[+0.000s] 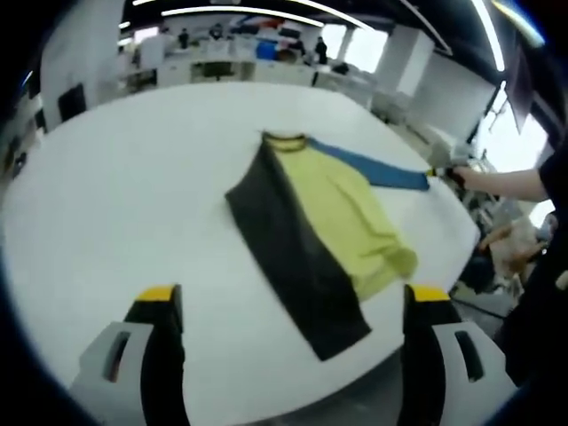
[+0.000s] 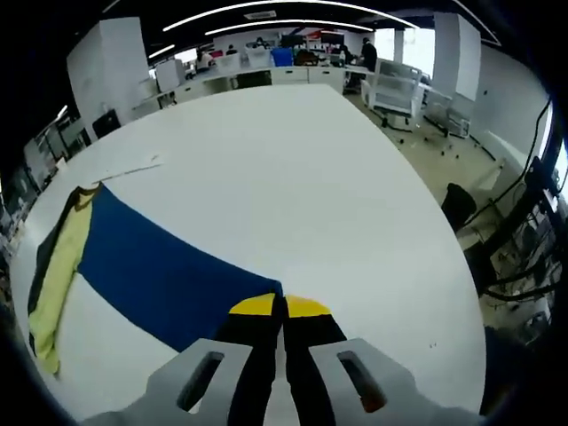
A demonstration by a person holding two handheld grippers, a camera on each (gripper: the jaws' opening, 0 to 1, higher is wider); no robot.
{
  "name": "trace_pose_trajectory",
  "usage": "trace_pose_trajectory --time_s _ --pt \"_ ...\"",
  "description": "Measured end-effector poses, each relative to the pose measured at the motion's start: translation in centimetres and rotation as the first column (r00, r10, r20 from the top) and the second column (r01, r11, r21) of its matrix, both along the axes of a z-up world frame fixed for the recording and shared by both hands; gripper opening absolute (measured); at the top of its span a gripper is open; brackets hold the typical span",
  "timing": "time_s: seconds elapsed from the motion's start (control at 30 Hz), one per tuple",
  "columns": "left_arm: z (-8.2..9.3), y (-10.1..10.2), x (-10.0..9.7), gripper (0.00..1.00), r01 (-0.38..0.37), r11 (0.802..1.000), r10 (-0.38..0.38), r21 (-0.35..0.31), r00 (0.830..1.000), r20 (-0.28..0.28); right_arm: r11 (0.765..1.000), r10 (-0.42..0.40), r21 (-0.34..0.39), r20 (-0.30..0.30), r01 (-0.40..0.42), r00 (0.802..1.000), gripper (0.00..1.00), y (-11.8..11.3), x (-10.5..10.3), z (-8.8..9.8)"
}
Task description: Fold the garment on the visible template until the final outline fits inside the template.
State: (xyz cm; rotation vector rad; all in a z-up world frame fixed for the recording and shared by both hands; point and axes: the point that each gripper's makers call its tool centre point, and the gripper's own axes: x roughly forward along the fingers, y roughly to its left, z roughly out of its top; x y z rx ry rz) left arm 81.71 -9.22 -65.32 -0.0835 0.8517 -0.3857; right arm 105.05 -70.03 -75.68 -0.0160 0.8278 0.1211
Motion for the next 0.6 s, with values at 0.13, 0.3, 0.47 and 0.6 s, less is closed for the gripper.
trace_pose_trajectory --time_s 0.13,0.3,0.47,0.6 --pt "-0.13 0.26 -0.15 0.99 -0.004 1.000 0.004 0.009 1.000 -0.009 1.000 -0.001 -0.002 -0.006 0.001 1.000 0.02 0.44 -0.40 -0.15" --pt "-0.18 0.22 -0.13 0.99 -0.004 1.000 0.004 0.012 1.000 -0.013 1.000 -0.001 0.000 -0.011 0.001 1.000 0.02 -0.31 0.28 -0.73" --pt "-0.15 -0.02 0.06 0.99 0.000 1.000 0.000 0.015 1.000 -0.013 1.000 -0.003 -0.001 -0.013 0.003 1.000 0.02 -0.11 0.04 -0.70" --pt "-0.17 -0.09 0.08 0.99 0.001 1.000 -0.001 0.018 1.000 -0.013 1.000 -0.003 -0.001 -0.019 0.003 1.000 0.02 0.10 -0.18 -0.65"
